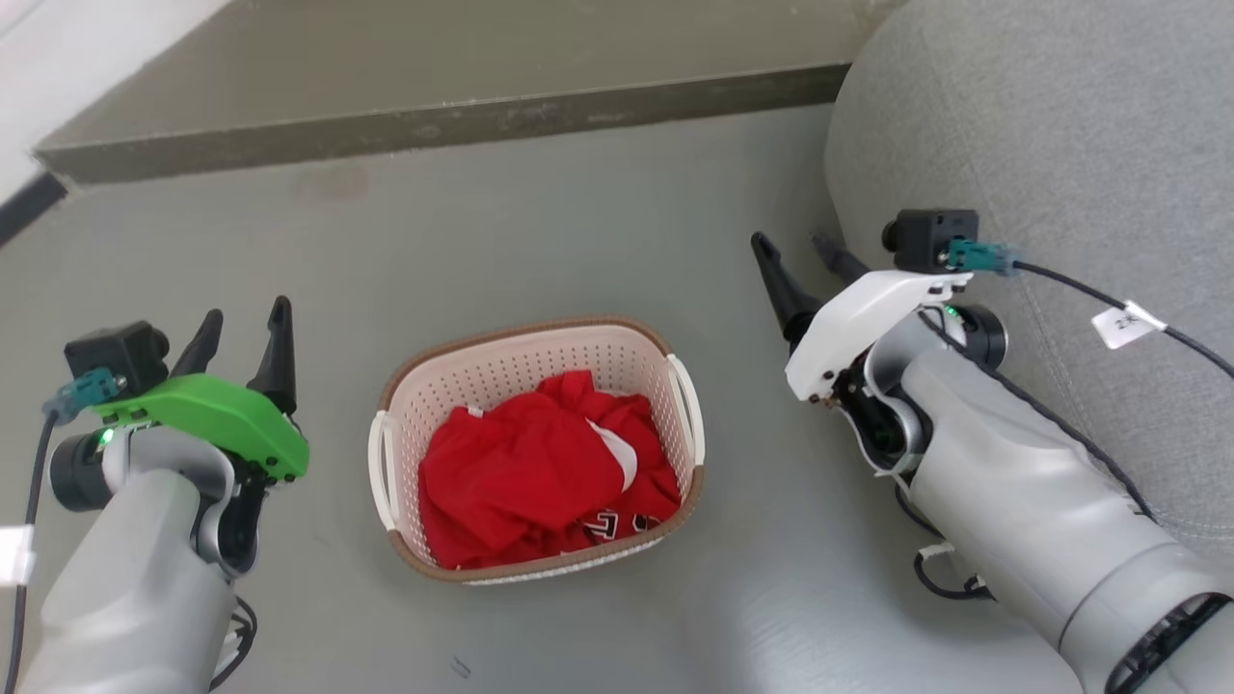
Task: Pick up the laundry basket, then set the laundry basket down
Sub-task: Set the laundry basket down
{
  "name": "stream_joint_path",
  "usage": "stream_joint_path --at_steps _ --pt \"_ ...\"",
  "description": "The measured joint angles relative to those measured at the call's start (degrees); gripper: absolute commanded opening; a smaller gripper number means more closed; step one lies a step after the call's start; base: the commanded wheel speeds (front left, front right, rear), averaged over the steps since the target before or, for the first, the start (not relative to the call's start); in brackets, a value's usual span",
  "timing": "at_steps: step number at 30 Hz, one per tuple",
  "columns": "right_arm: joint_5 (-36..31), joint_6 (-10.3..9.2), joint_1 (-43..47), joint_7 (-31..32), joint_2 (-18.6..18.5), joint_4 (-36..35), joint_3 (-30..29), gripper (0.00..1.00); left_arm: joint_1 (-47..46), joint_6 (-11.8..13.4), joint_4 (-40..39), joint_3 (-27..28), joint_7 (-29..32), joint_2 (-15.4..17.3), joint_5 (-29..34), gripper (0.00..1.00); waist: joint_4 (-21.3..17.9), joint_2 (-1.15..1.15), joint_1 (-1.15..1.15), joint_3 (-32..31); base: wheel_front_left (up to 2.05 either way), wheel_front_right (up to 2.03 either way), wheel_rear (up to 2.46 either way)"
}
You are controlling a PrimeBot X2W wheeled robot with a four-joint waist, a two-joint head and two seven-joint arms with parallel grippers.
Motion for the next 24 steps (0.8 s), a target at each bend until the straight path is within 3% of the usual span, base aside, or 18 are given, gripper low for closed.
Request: stream_joint_path --at_steps 10,24 --pt "-7.86 -2.89 5.23 -0.01 -1.78 -9.88 -8.02 1.0 6.2 1.22 -9.47 5.34 0.0 0.36 5.04 1.0 -0.08 0.0 0.0 -2.94 0.0 0.0 0.0" --pt "-16.42 -4.19 12.83 -0.19 -2.89 -19.97 -13.7 1.0 14.64 3.75 -20.71 12.48 -0.16 -0.82 11.07 1.0 0.37 0.0 0.0 -5.87 0.0 0.0 0.0"
